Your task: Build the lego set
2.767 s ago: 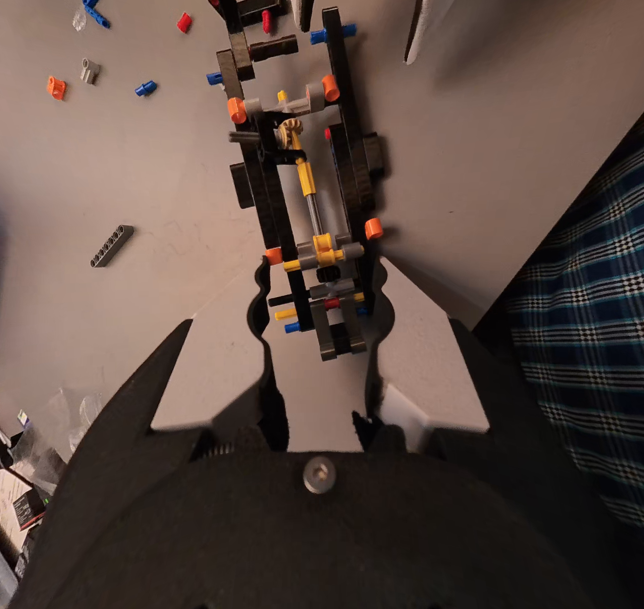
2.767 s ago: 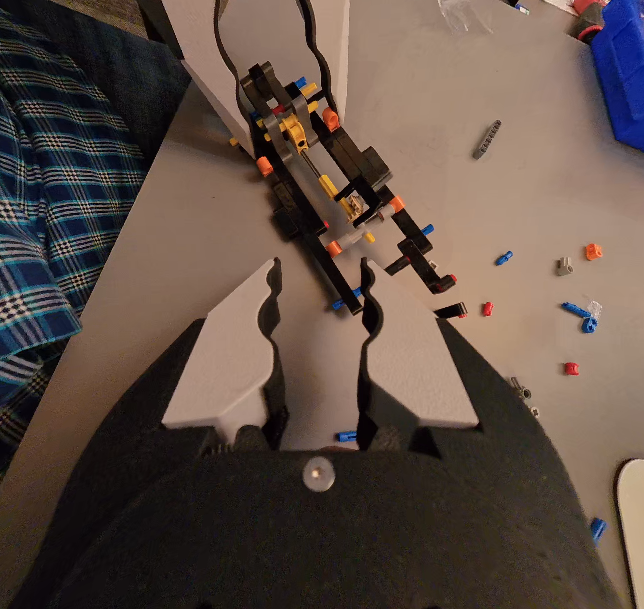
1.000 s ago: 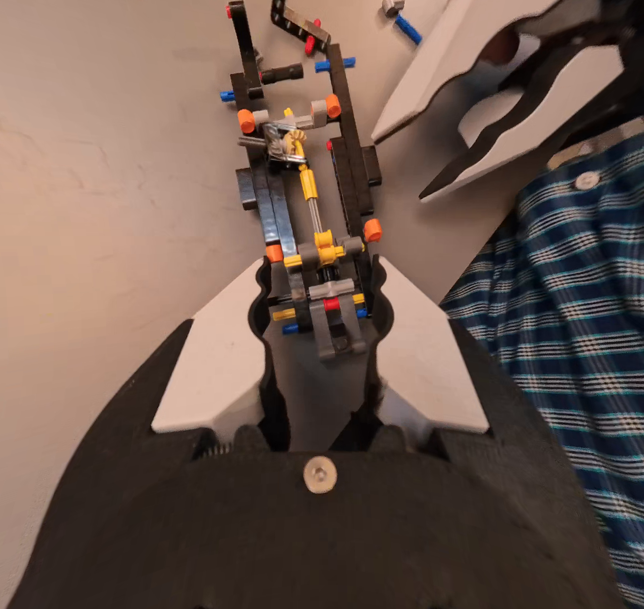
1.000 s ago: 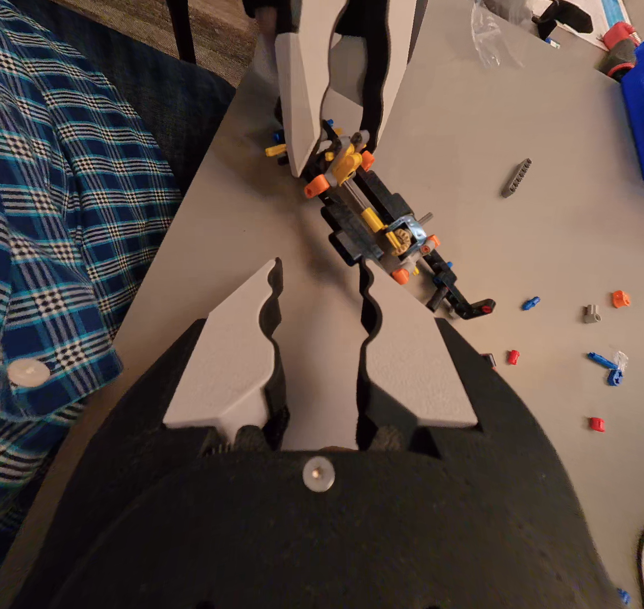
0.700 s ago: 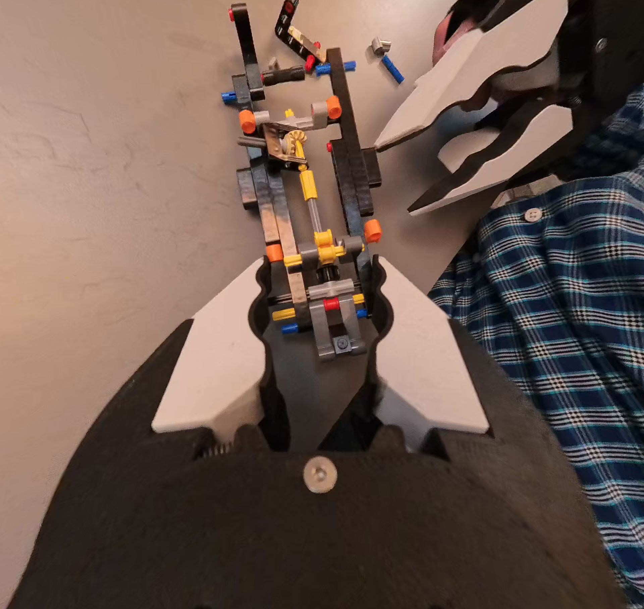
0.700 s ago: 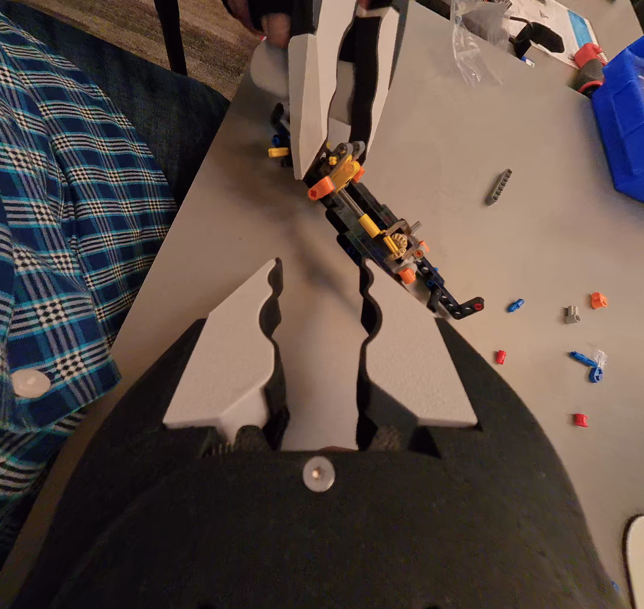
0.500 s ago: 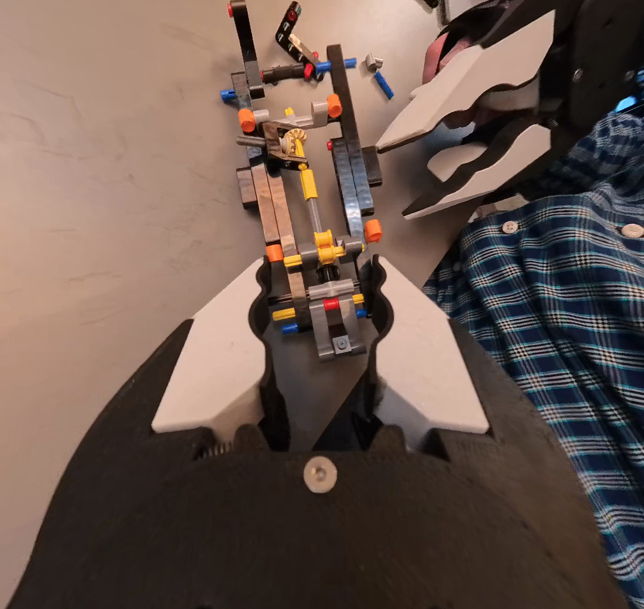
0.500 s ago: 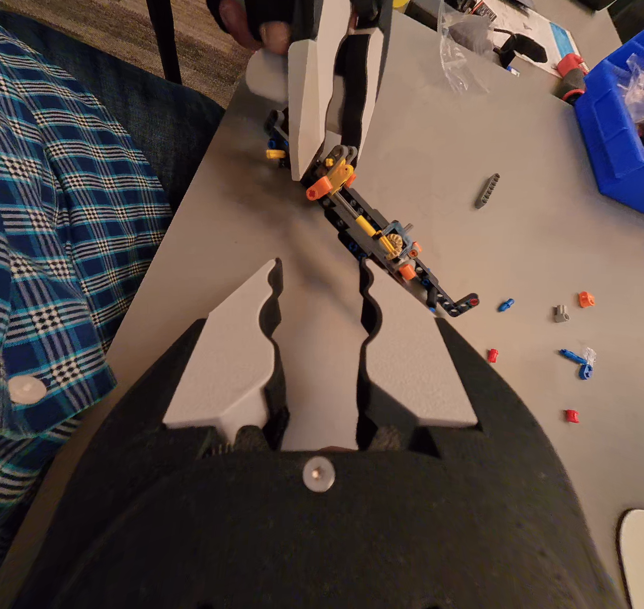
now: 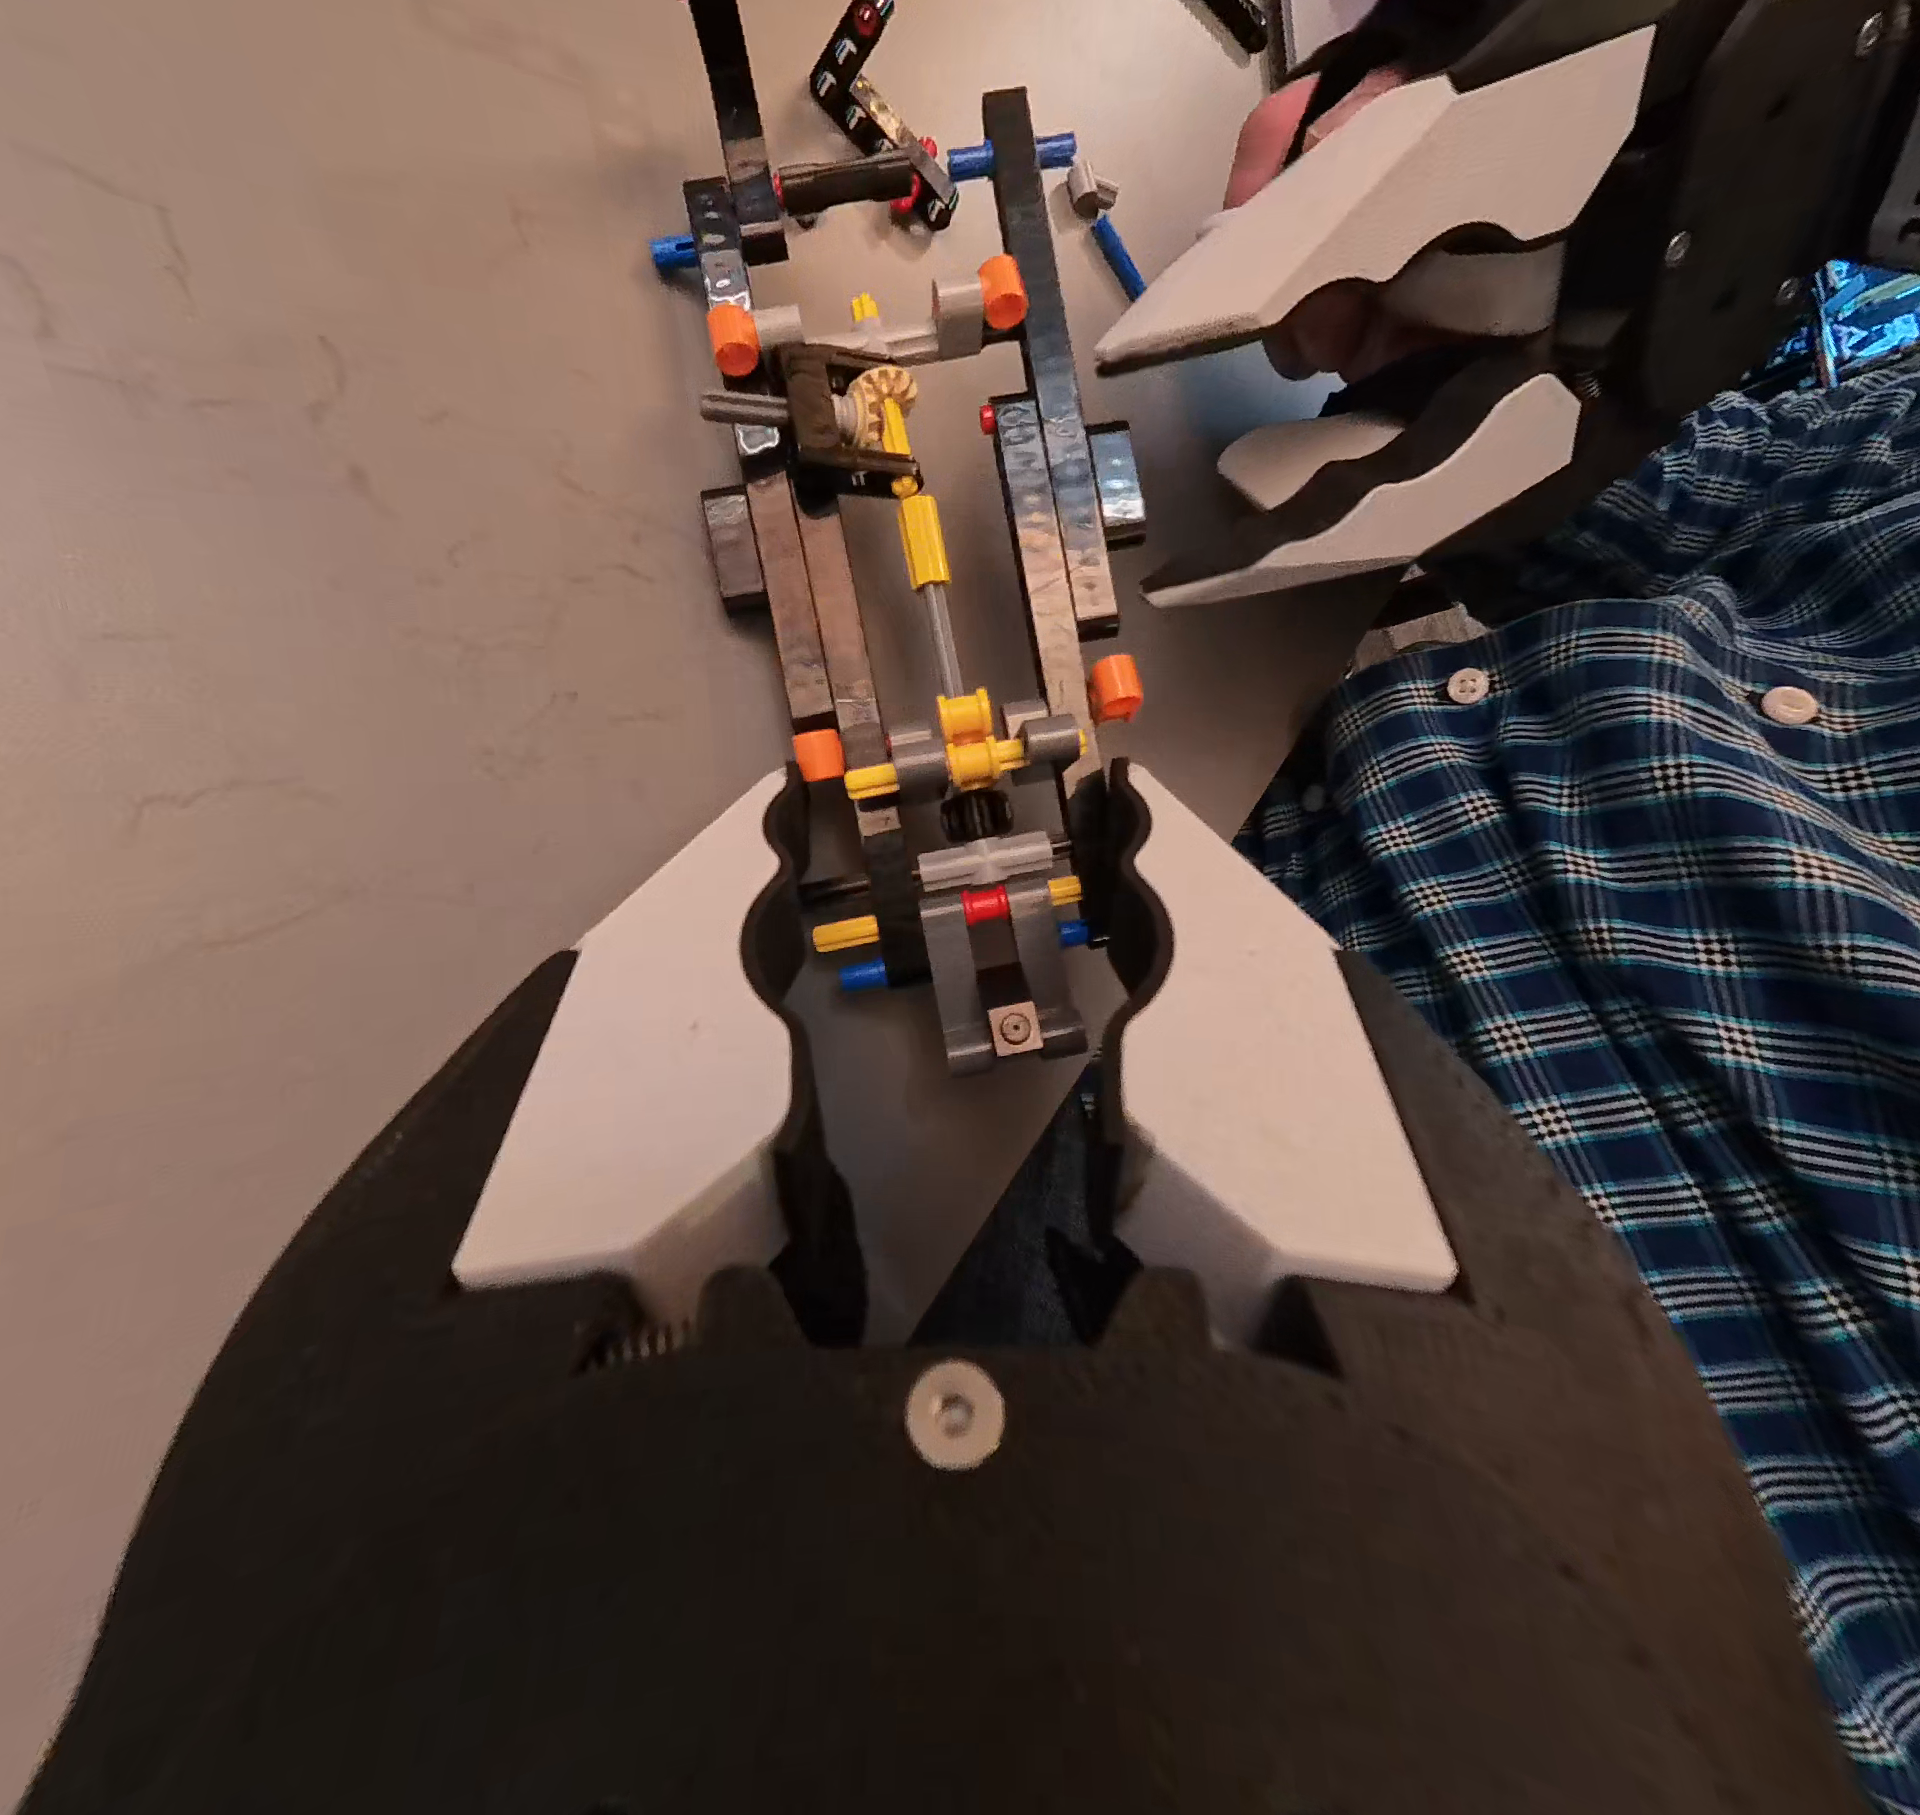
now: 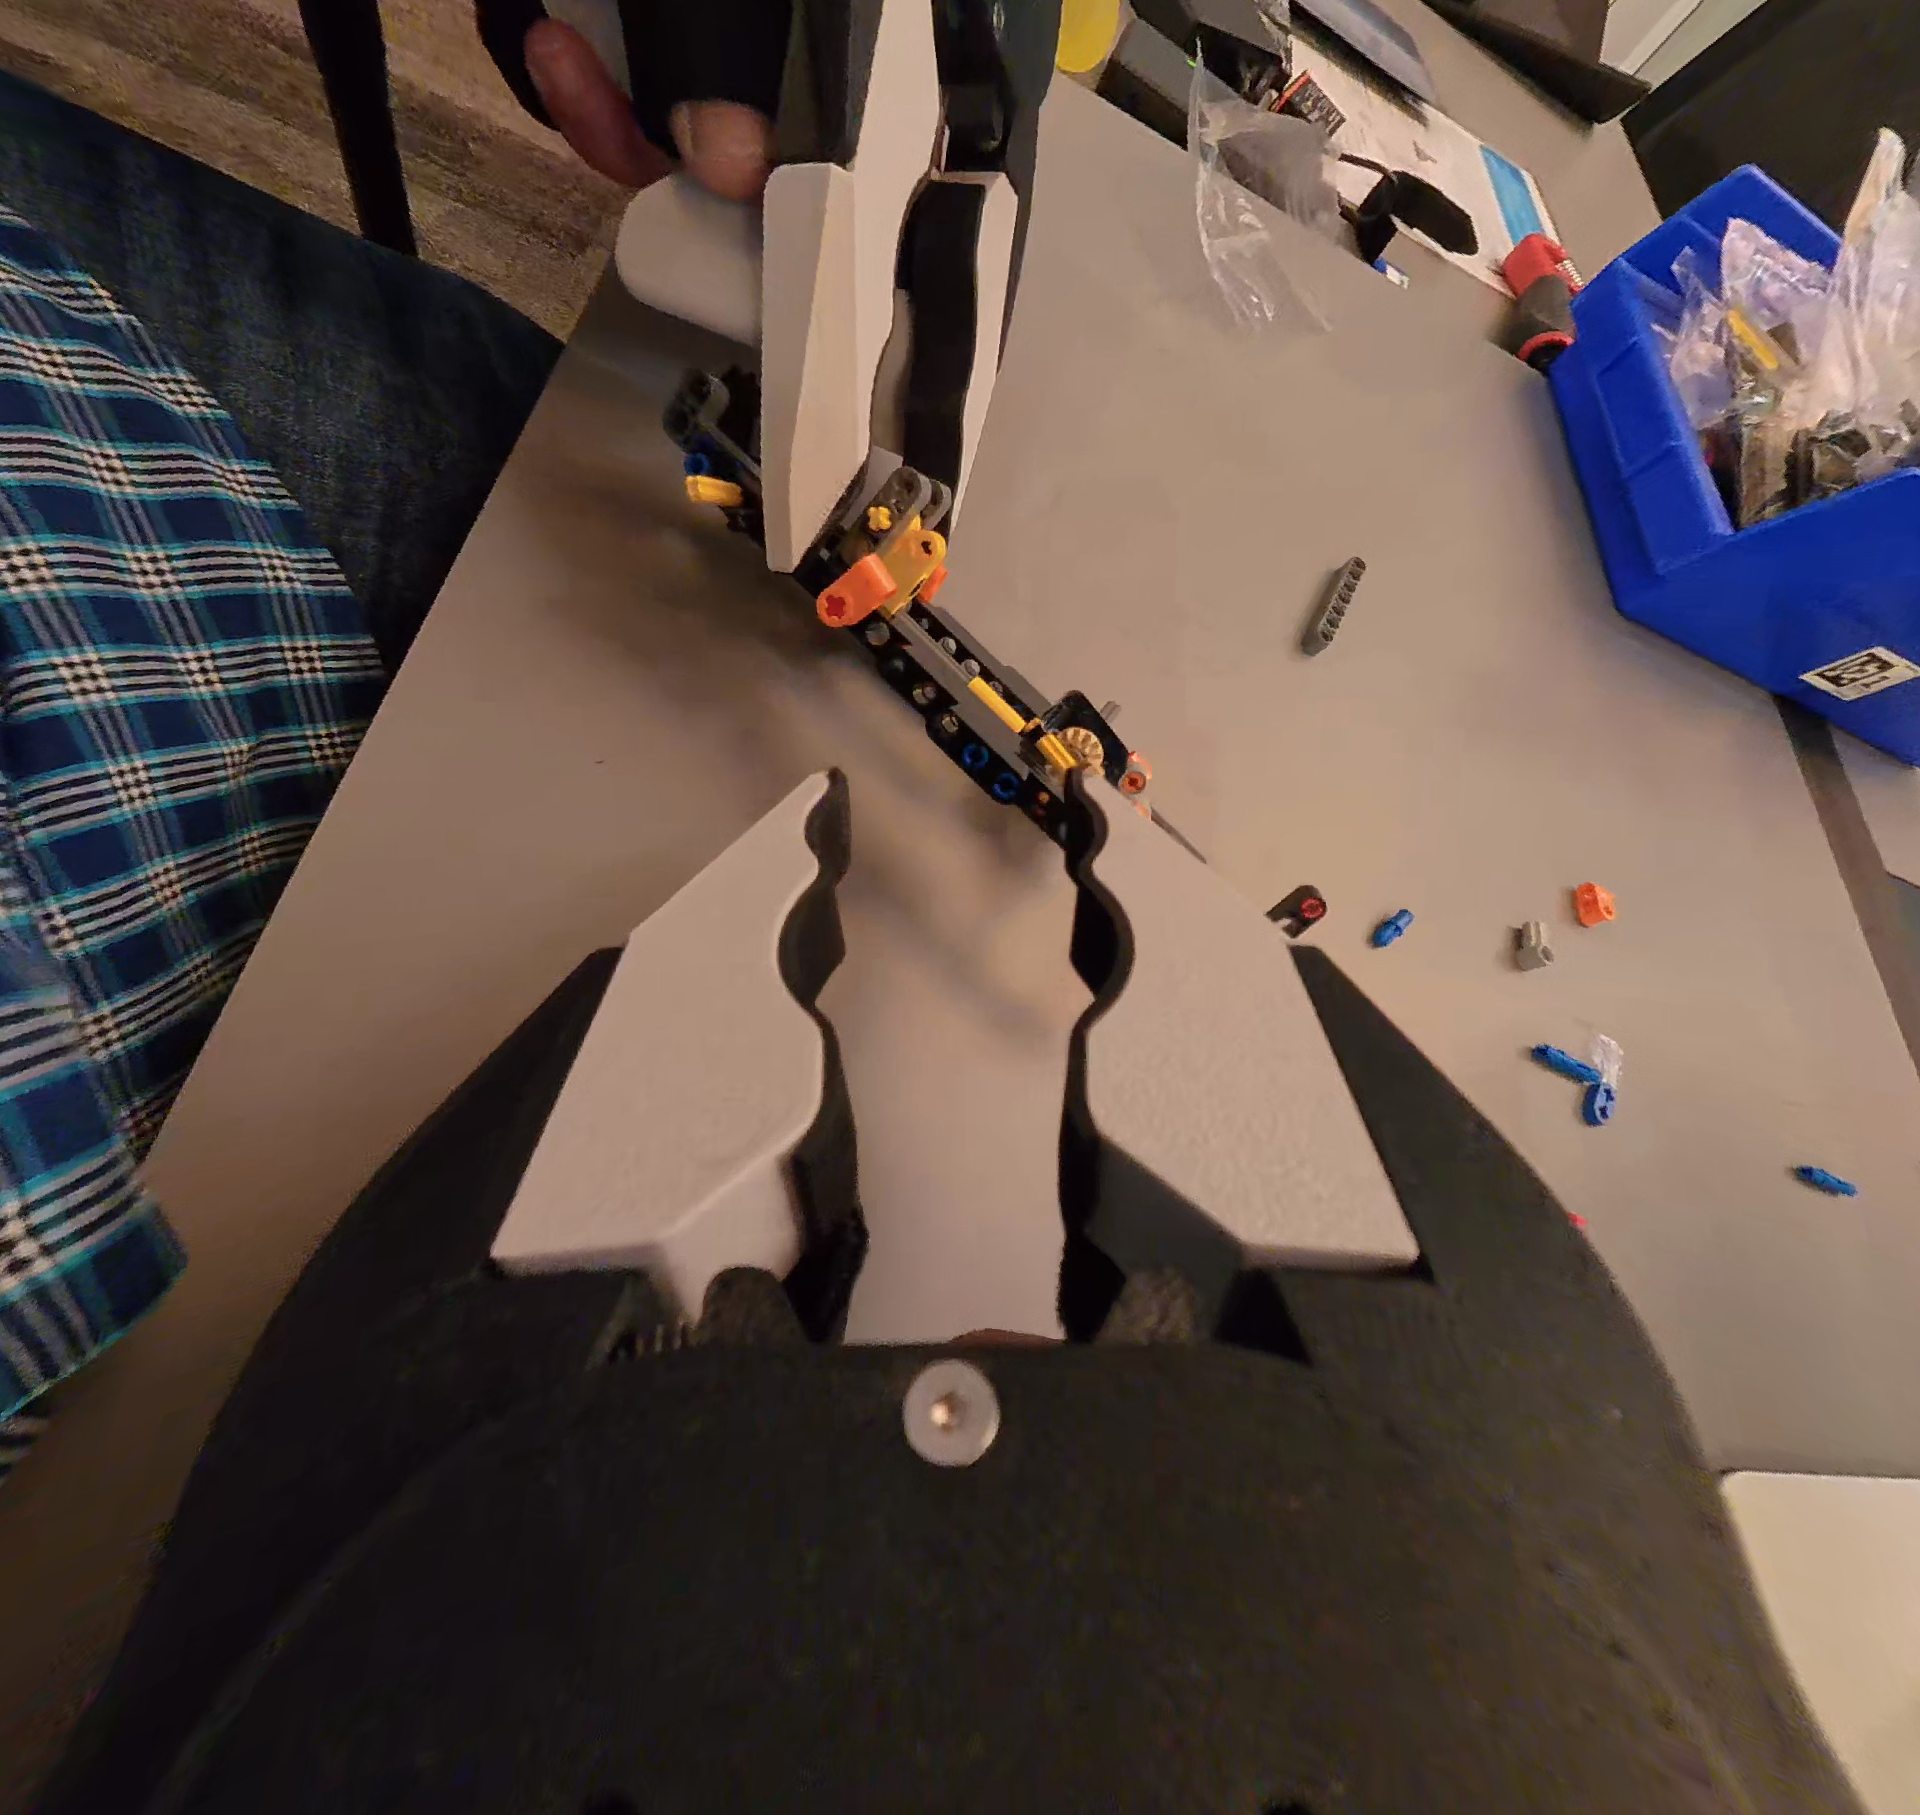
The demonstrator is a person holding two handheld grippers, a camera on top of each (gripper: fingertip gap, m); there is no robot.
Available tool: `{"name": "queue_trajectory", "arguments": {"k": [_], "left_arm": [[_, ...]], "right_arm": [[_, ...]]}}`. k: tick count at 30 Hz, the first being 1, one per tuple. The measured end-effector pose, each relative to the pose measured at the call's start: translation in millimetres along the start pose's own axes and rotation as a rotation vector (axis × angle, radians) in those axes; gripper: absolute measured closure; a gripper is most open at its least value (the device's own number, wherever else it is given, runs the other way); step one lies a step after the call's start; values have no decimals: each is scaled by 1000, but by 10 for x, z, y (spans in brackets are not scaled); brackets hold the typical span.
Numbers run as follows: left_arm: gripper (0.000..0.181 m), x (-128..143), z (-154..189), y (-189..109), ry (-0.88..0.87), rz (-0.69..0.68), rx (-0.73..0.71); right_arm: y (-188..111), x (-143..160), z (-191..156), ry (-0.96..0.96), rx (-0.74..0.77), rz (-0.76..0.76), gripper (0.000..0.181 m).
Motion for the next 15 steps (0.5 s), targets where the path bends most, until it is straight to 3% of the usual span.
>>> {"name": "queue_trajectory", "arguments": {"k": [1, 15], "left_arm": [[126, 1, 0, 0, -3, 3, 4], [126, 10, -29, -9, -16, 21, 22]], "right_arm": [[7, 3, 4, -1, 3, -1, 142], [-11, 60, 60, 10, 33, 39, 158]]}}
Point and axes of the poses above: each gripper's, where its closed fingertips meet, y out along the fingers, x out of its underside, z = x × y across the jaws, the point moved 6 cm from there along -y, back along the fingers, and after that the axes turned 1 degree about -y, right-handed, at the moved point
